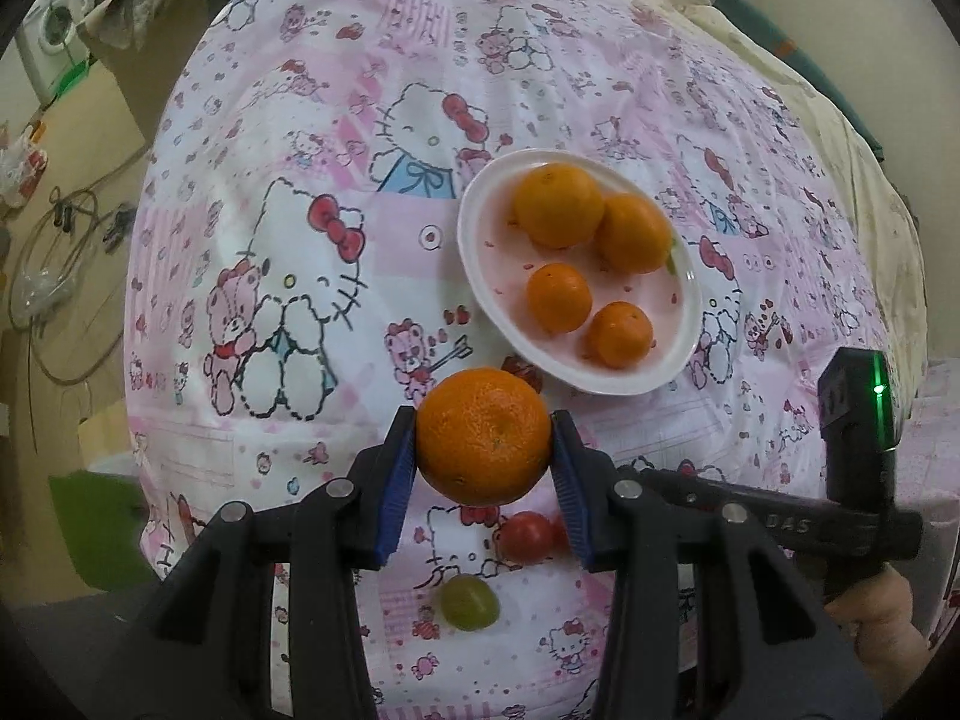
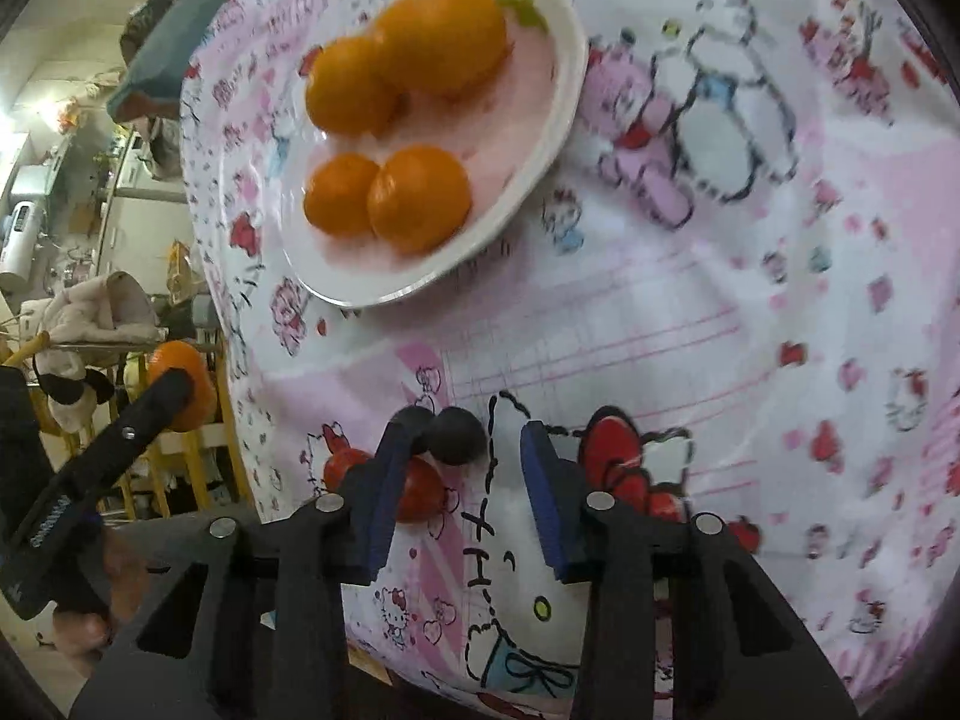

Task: Organize fruits
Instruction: 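Lift the mandarin with the left tool while the right tool grasps a dark berry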

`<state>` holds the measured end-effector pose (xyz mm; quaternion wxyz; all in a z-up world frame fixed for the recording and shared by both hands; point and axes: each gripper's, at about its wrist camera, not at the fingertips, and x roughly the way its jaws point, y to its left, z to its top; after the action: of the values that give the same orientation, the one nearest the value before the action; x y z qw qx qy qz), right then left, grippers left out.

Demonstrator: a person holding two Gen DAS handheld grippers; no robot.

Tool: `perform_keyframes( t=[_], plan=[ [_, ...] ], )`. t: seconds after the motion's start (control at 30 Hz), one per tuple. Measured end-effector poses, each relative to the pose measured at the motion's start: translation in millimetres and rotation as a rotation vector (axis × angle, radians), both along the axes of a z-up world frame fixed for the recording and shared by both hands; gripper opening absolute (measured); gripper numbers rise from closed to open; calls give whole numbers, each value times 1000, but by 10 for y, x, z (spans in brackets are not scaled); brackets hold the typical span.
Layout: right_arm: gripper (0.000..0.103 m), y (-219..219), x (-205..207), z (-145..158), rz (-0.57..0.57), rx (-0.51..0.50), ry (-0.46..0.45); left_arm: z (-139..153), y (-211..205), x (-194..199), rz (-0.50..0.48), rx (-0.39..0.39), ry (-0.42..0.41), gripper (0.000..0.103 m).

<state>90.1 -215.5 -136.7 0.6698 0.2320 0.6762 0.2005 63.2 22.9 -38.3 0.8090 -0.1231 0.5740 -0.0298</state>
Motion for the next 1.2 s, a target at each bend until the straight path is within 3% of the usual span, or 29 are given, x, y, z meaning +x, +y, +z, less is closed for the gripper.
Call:
perform_keyframes(
  t=[0.07, 0.1, 0.27, 0.63, 0.73, 0.93, 1.03, 1.2],
  plan=[
    [33, 34, 6, -47, 3, -5, 10, -12, 34, -6, 6, 0, 2, 39],
    [24, 70, 10, -69, 14, 0, 19, -17, 46, -6, 9, 0, 3, 39],
    [24, 130, 25, -131, 23, 0, 31, -42, 50, 5, 14, 4, 5, 39],
    [20, -25, 25, 126, 12, -9, -67, -120, 55, 28, 30, 50, 2, 39],
    [10, -148, 42, 250, -15, -11, -103, -122, 43, 36, 29, 61, -7, 39],
    [10, -350, 102, 341, -62, 1, -130, -138, 1, 64, 35, 72, -7, 39],
    [15, -224, 84, 370, -2, 13, -135, -119, -42, 66, 30, 74, -15, 39],
    [15, 20, 68, 331, 66, -71, -150, -94, -56, 71, 28, 82, -29, 39]
  ],
)
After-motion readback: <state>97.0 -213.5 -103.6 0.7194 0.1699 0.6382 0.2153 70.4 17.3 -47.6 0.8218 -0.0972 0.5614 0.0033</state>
